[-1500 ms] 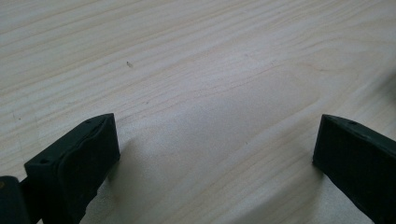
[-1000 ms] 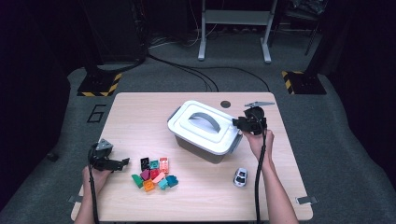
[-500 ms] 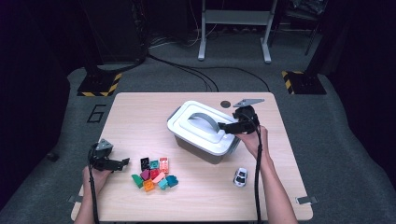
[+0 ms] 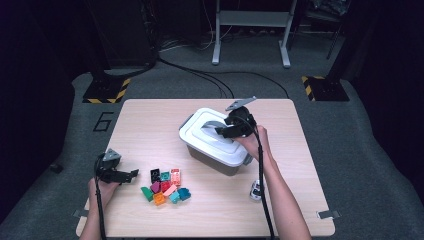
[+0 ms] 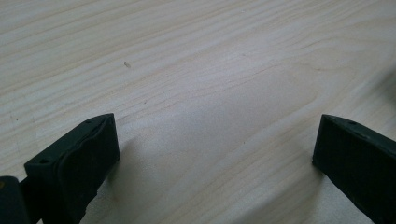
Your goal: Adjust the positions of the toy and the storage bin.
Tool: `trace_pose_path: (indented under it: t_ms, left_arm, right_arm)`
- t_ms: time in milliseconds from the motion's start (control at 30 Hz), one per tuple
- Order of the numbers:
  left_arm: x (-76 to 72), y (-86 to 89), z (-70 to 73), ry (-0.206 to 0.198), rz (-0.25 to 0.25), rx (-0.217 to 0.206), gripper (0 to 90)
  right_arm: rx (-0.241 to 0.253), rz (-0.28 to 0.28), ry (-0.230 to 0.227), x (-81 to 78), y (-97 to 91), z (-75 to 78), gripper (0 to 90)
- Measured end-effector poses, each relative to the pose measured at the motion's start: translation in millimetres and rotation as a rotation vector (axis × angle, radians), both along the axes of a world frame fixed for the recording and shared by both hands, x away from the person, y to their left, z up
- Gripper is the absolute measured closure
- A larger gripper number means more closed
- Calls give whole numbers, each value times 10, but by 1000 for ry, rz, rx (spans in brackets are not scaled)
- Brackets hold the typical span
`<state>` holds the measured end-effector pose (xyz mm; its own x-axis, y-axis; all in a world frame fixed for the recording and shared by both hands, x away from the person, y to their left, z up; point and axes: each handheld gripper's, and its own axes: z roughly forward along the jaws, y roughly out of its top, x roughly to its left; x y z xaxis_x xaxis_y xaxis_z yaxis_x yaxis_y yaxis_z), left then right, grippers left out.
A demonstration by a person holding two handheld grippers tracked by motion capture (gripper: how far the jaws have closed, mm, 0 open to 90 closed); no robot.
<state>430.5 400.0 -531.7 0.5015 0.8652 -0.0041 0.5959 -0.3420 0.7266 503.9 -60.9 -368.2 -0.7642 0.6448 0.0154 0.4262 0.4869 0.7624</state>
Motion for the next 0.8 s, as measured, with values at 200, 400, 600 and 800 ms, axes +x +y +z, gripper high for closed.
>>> trace_pose_path:
  t_ms: [200, 400, 600, 800]
  left_arm:
    - [0, 1, -1, 0, -1, -2, 3]
    - [1, 2, 0, 0, -3, -3, 3]
    - [1, 4, 3, 4, -3, -2, 4]
    - [1, 3, 3, 4, -3, -2, 4]
  right_arm:
    - [-81, -10, -23, 51, 164, -28, 638]
    - [-80, -35, -8, 11, 220, -25, 663]
    - [-72, -77, -4, -56, 318, -33, 672]
    - [-53, -118, 3, -94, 376, -43, 672]
